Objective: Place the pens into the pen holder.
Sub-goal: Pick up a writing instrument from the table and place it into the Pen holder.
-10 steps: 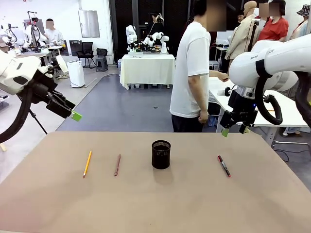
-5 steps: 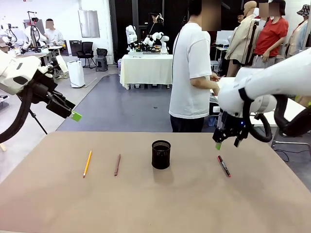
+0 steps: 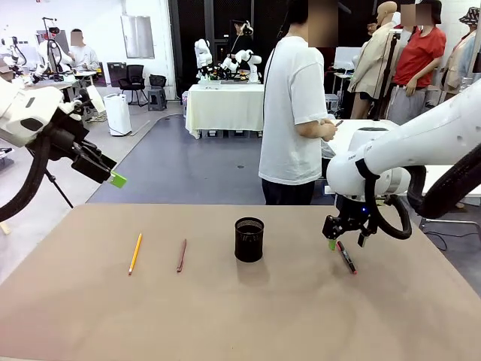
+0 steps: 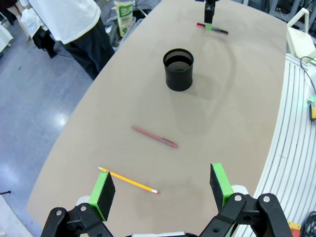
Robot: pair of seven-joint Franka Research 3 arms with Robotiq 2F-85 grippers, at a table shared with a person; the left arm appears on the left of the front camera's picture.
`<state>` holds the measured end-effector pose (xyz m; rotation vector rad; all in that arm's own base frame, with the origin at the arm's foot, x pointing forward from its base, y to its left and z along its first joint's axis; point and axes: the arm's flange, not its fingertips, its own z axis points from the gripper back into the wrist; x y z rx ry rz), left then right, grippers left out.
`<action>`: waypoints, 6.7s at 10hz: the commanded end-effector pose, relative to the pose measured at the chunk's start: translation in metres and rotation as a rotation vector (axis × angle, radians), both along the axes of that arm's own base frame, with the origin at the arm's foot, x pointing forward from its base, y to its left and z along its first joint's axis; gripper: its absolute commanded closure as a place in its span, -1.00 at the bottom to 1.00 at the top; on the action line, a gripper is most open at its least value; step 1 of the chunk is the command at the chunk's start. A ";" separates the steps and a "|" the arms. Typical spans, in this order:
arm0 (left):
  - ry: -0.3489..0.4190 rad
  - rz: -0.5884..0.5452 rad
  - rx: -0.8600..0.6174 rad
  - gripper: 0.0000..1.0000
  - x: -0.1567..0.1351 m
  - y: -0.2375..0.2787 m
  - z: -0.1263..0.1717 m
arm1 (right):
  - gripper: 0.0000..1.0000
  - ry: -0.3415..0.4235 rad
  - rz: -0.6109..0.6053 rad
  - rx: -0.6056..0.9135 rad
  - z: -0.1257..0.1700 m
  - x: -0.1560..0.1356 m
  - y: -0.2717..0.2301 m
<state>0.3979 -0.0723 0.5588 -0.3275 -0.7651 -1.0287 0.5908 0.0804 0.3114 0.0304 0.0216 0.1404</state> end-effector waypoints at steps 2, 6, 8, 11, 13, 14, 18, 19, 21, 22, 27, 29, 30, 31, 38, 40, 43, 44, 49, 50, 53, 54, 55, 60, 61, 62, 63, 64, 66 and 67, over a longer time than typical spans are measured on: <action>0.003 0.000 -0.011 -1.00 0.000 0.000 0.001 | -1.00 -0.008 -0.054 -0.041 -0.004 0.010 0.011; 0.003 0.000 -0.011 -1.00 0.000 0.000 0.001 | -0.86 -0.002 -0.079 -0.063 -0.011 0.013 0.010; 0.003 0.000 -0.011 -1.00 0.000 0.000 0.001 | -0.09 -0.003 -0.077 -0.076 -0.012 0.015 0.010; 0.003 0.000 -0.011 -1.00 0.000 0.000 0.001 | 1.00 0.000 -0.086 -0.068 -0.015 0.015 0.010; 0.003 0.000 -0.011 -1.00 0.000 0.000 0.001 | 1.00 -0.001 -0.090 -0.065 -0.014 0.015 0.009; 0.003 0.000 -0.011 -1.00 0.000 0.000 0.001 | 1.00 -0.005 -0.093 -0.064 -0.014 0.015 0.010; 0.003 0.000 -0.011 -1.00 0.000 0.000 0.001 | 1.00 -0.064 -0.051 0.164 0.000 0.016 0.002; 0.003 0.000 -0.011 -1.00 0.000 0.000 0.001 | 1.00 -0.102 -0.049 0.321 0.019 0.017 -0.002; 0.003 0.000 -0.011 -1.00 0.000 0.000 0.001 | 1.00 -0.206 0.066 0.572 0.059 0.018 -0.004; 0.003 0.000 -0.011 -1.00 0.000 0.000 0.001 | 1.00 -0.257 0.139 0.676 0.073 0.019 -0.002; 0.003 0.000 -0.011 -1.00 0.000 0.000 0.001 | 1.00 -0.904 0.582 0.899 0.116 0.016 0.065; 0.003 0.000 -0.011 -1.00 0.000 0.000 0.001 | 1.00 -1.020 0.737 0.963 0.126 0.005 0.068; 0.003 0.000 -0.011 -1.00 0.000 0.000 0.001 | 1.00 -0.939 0.685 0.954 0.127 0.001 0.058; 0.003 0.000 -0.011 -1.00 0.000 0.000 0.001 | 1.00 -0.953 0.666 0.883 0.140 0.021 0.080; 0.003 0.000 -0.011 -1.00 0.000 0.000 0.001 | 1.00 -0.982 0.803 0.957 0.116 0.015 0.097; 0.003 0.000 -0.011 -1.00 0.000 0.000 0.001 | 1.00 -0.983 0.836 1.000 0.111 0.018 0.108; 0.003 0.000 -0.011 -1.00 0.000 0.000 0.001 | 1.00 -0.928 0.909 1.037 0.080 0.009 0.132; 0.003 0.000 -0.011 -1.00 0.000 0.000 0.001 | 1.00 -0.916 0.913 1.052 0.075 0.005 0.133; 0.003 0.000 -0.011 -1.00 0.000 0.000 0.001 | 1.00 -0.834 0.931 1.045 0.043 -0.009 0.140; 0.003 0.000 -0.011 -1.00 0.000 0.000 0.001 | 1.00 -0.815 0.933 1.044 0.036 -0.013 0.140; 0.003 0.000 -0.011 -1.00 0.000 0.000 0.001 | 0.95 -0.778 0.933 1.028 0.028 -0.018 0.136; 0.003 0.000 -0.011 -1.00 0.000 0.000 0.001 | 0.57 -0.766 0.930 1.031 0.027 -0.018 0.135; 0.003 0.000 -0.011 -1.00 0.000 0.000 0.001 | 0.19 -0.766 0.930 1.030 0.026 -0.018 0.137; 0.003 0.000 -0.011 -1.00 0.000 0.000 0.001 | -1.00 -0.753 0.936 1.017 0.032 -0.016 0.131; 0.003 0.000 -0.011 -1.00 0.000 0.000 0.001 | -1.00 -0.755 0.949 1.004 0.037 -0.016 0.127; 0.003 0.000 -0.011 -1.00 0.000 0.000 0.001 | -1.00 -0.753 0.953 0.995 0.043 -0.016 0.123; 0.003 0.000 -0.011 -1.00 0.000 0.000 0.001 | -1.00 -0.761 0.959 0.994 0.045 -0.015 0.121; 0.003 0.000 -0.011 -1.00 0.000 0.000 0.001 | -1.00 -0.759 0.962 0.986 0.049 -0.017 0.121; 0.003 0.000 -0.011 -1.00 0.000 0.000 0.001 | -1.00 -0.745 0.983 0.980 0.059 -0.015 0.115; 0.003 0.000 -0.011 -1.00 0.000 0.000 0.001 | -1.00 -0.730 0.981 0.978 0.066 -0.016 0.112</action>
